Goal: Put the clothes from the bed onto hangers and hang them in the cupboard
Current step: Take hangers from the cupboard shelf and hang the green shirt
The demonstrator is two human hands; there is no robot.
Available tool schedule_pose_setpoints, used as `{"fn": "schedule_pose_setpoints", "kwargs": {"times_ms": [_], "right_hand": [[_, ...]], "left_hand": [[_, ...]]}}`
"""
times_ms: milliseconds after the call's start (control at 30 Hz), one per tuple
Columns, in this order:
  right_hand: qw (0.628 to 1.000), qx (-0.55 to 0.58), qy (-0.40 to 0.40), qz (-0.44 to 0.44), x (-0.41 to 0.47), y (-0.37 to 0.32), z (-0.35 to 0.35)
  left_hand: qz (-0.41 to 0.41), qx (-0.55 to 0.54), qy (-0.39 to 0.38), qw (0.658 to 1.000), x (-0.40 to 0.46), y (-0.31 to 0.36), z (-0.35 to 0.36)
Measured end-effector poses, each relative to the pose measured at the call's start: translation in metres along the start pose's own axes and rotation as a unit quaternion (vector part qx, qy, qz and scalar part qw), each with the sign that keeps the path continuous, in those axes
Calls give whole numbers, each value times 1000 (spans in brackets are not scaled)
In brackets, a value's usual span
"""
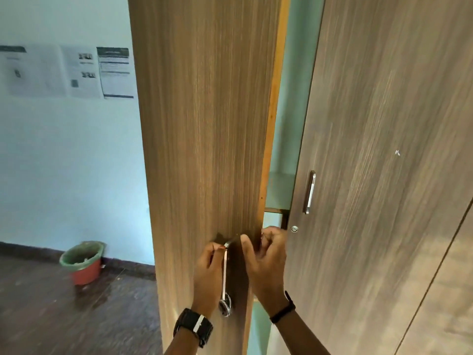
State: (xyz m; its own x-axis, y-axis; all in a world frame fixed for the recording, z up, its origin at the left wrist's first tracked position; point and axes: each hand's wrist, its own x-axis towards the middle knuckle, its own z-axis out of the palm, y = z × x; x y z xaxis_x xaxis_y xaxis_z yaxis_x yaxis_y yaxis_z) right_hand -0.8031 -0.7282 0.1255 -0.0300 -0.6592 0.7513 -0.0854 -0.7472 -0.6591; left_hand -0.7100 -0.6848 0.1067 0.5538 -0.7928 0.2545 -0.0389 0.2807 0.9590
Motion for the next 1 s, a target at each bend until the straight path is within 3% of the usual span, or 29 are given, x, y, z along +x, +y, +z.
{"fn": "schedule_pose_setpoints", "kwargs": {"times_ms": [67, 200, 267, 500, 700, 1000], "right_hand": [[998, 55, -3, 7, 4, -10, 13], [985, 96, -140, -2, -8, -21, 41], [975, 142, -168, 10, -21, -31, 56], [966, 189, -163, 66, -58, -65, 103], [972, 196, -120, 41, -95, -122, 167], [983, 127, -131, 21, -145, -182, 289]], "left_hand": [[6, 10, 25, 1000, -12, 10, -18], [29, 66, 50, 996, -16, 14, -61], [39, 99, 50, 993, -14, 12, -79], [113, 158, 19, 981, -16, 48, -139], [143, 62, -44, 987, -25, 96, -197], [64, 1, -12, 998, -10, 122, -327]]}}
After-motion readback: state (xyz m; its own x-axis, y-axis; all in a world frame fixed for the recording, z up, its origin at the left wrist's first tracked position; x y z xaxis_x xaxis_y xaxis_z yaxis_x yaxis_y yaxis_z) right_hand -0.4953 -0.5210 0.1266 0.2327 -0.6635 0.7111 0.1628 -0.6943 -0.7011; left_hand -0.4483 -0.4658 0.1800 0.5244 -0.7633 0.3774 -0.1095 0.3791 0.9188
